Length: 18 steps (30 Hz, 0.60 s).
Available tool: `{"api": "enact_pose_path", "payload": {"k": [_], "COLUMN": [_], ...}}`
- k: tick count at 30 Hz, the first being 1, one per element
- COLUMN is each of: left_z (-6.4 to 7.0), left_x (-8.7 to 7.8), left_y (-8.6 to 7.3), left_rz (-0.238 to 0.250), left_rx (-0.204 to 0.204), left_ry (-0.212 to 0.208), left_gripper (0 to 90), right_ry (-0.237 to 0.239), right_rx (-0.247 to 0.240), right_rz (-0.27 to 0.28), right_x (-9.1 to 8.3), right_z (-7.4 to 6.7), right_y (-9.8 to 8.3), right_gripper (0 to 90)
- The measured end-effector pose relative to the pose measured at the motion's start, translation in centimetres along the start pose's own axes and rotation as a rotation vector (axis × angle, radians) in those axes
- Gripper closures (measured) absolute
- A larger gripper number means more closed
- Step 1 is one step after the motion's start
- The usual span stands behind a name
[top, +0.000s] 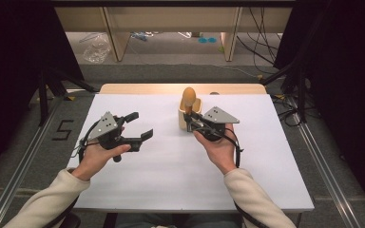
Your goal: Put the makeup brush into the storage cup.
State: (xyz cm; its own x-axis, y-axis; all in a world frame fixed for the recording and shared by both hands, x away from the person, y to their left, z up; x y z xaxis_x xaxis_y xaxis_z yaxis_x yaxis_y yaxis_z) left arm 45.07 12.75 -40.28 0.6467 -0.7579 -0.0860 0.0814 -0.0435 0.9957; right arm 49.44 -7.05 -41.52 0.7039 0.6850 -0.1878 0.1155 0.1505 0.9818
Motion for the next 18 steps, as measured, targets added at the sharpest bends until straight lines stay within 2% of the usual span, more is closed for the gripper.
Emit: {"api": "enact_pose_path", "payload": {"k": [2,3,4,5,9,11,13,18], "left_z": [-0.1,-0.2,-0.2,-0.3,-0.5,-0.6,-0.6,-0.7], "left_x": [-0.3,-0.4,-0.5,-0.6,-1.0,-1.1,-1.2,-1.4], "left_y": [-0.2,-0.2,-0.3,-0.4,-0.9,-0.9,-1.0,-1.2], "left_rz": [0.000,-0.002,-0.003,-0.003,-0.012,-0.012,-0.012,-0.017], "left_rx": [-0.006,0.005,-0.008,0.003,-0.007,0.008,-0.009,0.003], "left_ry": [0.010,0.007,0.012,0.011,0.021,0.022,0.028,0.032], "left_gripper": [15.7,15.6,15.6,15.7,15.7,15.7,15.7,15.6], "right_ry": [-0.006,-0.002,-0.013,-0.006,-0.018,-0.020,-0.017,-0.028], "right_rx": [-0.010,0.009,-0.009,0.003,0.000,-0.003,0.002,0.004], "right_rz": [0.005,-0.003,0.009,0.011,0.011,0.011,0.021,0.013], "right_x": [0.1,0.1,0.2,0.2,0.2,0.2,0.3,0.3], "right_z": [0.2,0.1,0.3,0.3,0.6,0.8,0.9,1.2], "right_y": [0.1,0.0,0.1,0.1,0.2,0.3,0.5,0.6], "right_gripper": [75.5,75.4,75.4,75.5,75.5,75.5,75.5,75.5]}}
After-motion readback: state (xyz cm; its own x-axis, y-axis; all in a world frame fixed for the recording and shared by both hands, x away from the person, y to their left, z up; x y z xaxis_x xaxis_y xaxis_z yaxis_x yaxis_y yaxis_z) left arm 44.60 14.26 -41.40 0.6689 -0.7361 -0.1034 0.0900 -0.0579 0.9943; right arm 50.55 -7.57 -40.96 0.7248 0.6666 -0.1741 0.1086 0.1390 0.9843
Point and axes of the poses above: each handheld gripper's, and its own axes: x roughly forward along the jaws, y roughly out of its top, z roughly to its right, the point moved 8 cm from there along x, roughly forward along the jaws, and after that the axes turned 1 degree about y, right-handed, at the moved point
